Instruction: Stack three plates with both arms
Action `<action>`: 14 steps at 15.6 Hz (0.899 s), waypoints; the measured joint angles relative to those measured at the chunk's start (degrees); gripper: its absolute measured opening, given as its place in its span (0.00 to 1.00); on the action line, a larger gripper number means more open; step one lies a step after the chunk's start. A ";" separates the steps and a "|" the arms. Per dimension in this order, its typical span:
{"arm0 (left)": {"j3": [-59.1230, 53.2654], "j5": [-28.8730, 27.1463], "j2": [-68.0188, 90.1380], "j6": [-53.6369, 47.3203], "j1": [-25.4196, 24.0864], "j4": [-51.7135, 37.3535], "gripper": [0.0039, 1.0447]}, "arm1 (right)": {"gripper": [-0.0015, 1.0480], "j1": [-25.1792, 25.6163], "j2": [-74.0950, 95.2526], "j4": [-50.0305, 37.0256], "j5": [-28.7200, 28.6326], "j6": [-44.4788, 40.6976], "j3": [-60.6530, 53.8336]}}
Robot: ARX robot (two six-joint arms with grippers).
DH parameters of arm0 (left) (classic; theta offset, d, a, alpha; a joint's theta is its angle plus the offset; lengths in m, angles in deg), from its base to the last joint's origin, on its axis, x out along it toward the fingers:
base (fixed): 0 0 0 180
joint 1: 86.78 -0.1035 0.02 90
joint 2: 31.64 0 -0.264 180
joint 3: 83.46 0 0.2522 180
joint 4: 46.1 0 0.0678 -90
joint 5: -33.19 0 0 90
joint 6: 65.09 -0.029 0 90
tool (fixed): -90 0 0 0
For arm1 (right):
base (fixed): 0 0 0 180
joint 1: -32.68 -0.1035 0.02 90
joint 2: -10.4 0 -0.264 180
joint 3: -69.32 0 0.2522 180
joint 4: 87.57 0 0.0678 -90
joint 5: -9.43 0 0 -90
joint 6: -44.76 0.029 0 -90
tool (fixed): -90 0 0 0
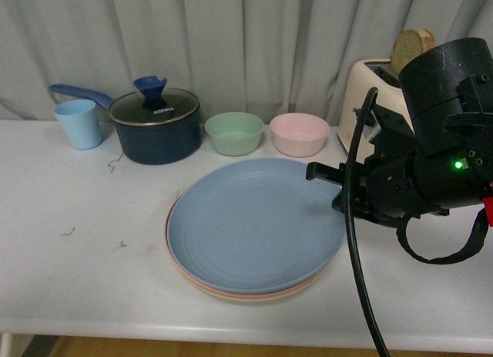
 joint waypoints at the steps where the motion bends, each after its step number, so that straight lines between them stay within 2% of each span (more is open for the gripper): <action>1: 0.00 0.00 0.00 0.00 0.00 0.00 0.94 | 0.03 0.00 0.35 -0.13 0.02 0.04 0.00; 2: 0.00 0.00 0.00 0.00 0.00 0.02 0.94 | 0.03 0.00 1.05 -0.31 -0.02 0.72 0.00; 3: 0.00 0.00 0.00 0.00 0.00 0.00 0.94 | 0.10 0.02 1.90 -0.66 -0.04 1.09 0.02; 4: 0.00 0.00 0.00 0.00 0.00 0.00 0.94 | 0.26 0.07 2.58 -1.09 -0.07 1.36 0.02; 7: 0.00 0.00 0.00 0.00 0.00 0.00 0.94 | 0.59 0.55 2.16 -2.38 -0.39 1.86 -0.74; 8: 0.00 0.00 0.00 0.02 0.00 0.00 0.94 | 0.73 1.20 0.37 -3.10 -0.07 1.84 -3.26; 9: 0.00 0.00 0.00 0.02 0.00 0.02 0.94 | 0.88 1.60 -3.45 -5.22 2.58 0.94 -6.64; 10: 0.00 0.02 0.00 0.00 0.00 0.00 0.94 | 0.96 1.99 -5.29 -6.14 3.02 0.72 -6.62; 11: 0.00 0.04 0.00 0.00 0.00 0.02 0.94 | 0.85 1.77 -3.48 -27.61 10.78 -4.63 -10.88; 12: 0.00 -0.02 0.00 0.02 0.04 -0.02 0.94 | 0.73 1.92 -3.10 -43.10 18.05 -11.82 -19.19; 14: 0.00 -0.09 0.00 0.00 -0.07 0.04 0.94 | 0.57 3.48 -5.18 -56.63 19.74 -18.32 -30.05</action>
